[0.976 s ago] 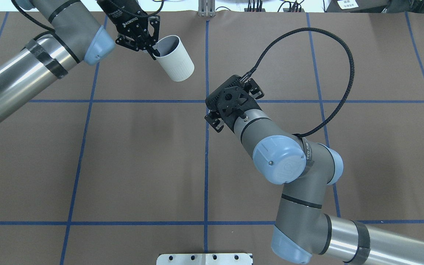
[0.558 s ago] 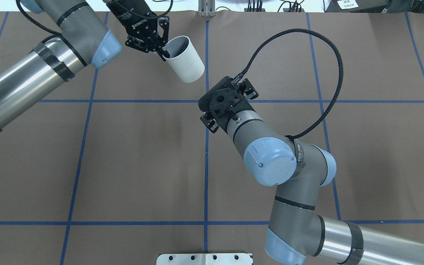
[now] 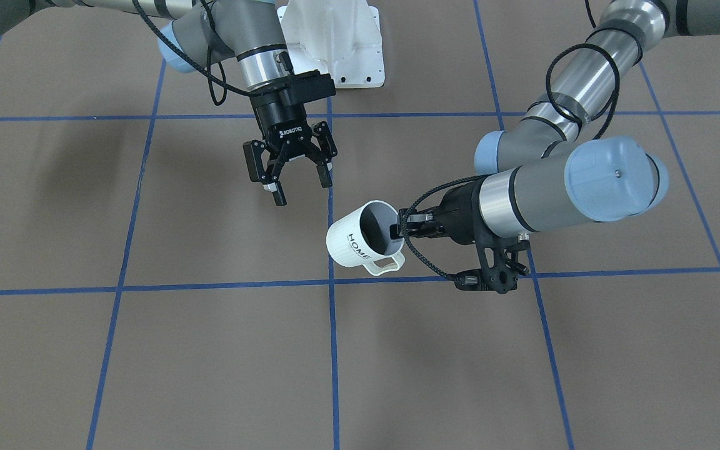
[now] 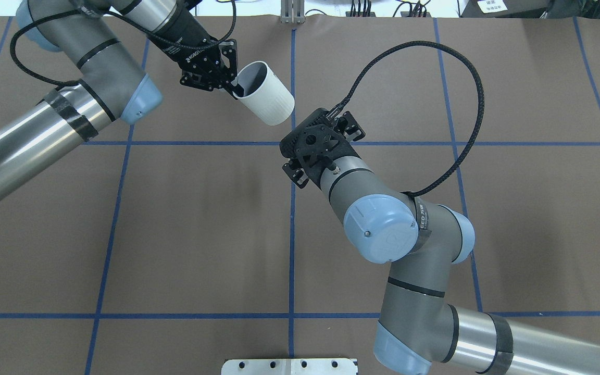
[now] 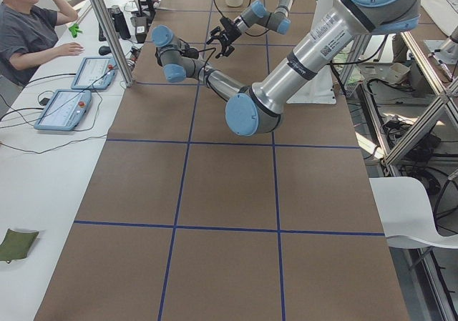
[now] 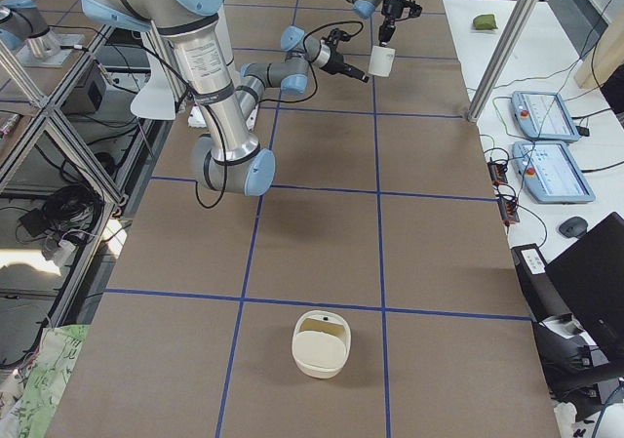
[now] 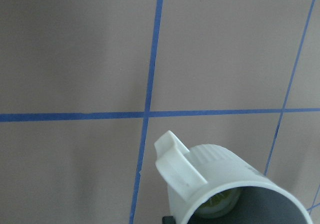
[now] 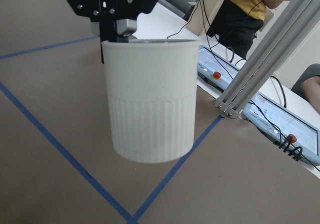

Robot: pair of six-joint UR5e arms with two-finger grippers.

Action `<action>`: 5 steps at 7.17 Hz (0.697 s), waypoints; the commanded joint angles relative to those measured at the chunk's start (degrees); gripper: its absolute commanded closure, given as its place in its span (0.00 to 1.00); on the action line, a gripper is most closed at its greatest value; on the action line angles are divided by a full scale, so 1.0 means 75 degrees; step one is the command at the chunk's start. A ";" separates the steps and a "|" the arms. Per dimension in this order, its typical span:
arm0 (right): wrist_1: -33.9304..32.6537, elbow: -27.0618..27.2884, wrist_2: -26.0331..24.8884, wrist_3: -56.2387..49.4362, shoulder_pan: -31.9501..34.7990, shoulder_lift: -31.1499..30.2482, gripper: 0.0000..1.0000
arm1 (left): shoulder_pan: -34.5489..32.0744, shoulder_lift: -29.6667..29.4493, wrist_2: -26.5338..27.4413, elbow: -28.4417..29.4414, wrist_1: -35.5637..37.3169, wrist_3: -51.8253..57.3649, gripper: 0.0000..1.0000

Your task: Left arm hands cup to right arm to dump lemon

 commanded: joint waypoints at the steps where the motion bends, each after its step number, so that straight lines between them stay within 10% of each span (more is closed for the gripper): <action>1: 0.0000 -0.0009 0.0000 0.0002 0.0000 0.0000 0.01 | 0.0101 0.0134 0.0740 0.0011 -0.1466 -0.1334 1.00; 5: -0.0012 -0.0020 0.0000 -0.0045 0.0000 -0.0011 0.01 | 0.0358 0.0112 0.0767 -0.0023 -0.1615 -0.1739 1.00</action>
